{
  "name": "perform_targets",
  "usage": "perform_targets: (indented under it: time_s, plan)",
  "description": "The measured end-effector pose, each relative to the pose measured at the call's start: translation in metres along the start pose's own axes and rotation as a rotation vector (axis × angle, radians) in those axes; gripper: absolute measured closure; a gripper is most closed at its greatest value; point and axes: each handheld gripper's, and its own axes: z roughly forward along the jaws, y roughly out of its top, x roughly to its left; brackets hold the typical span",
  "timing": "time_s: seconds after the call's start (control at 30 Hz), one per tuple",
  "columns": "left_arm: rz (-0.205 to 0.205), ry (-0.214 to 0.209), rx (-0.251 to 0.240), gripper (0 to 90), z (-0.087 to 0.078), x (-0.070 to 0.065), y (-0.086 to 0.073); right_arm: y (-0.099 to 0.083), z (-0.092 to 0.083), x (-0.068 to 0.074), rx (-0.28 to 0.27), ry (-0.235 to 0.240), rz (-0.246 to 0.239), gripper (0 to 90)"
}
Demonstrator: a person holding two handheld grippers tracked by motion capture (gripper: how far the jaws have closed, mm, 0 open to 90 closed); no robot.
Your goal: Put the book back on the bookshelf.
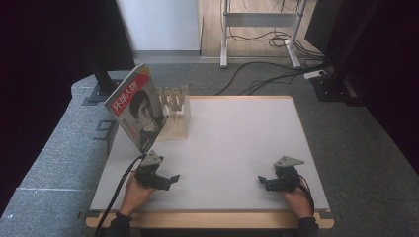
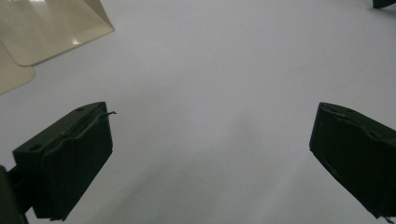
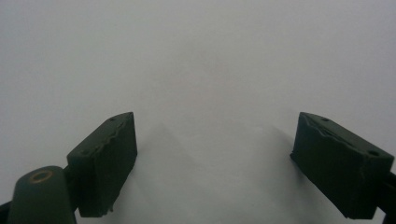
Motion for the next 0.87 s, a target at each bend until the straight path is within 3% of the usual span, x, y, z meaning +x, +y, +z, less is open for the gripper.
perform_targets:
  time_s: [0.23,0.43,0.5,0.87]
  plan:
    - [0.011,-0.013,0.049,0.0,0.020,-0.004,-0.011,0.000,0.000,0.000,0.000,0.000,-0.002,13.1]
    - [0.051,-0.008,0.148,0.0,0.032,-0.009,-0.009,0.000,0.000,0.000,0.000,-0.001,-0.002,13.1]
    - [0.072,0.009,0.157,0.0,0.033,-0.011,-0.008,0.000,0.000,0.000,0.000,-0.002,-0.003,13.1]
    - [0.070,0.008,0.158,0.0,0.033,-0.011,-0.009,-0.001,0.000,0.000,-0.001,-0.001,-0.003,13.1]
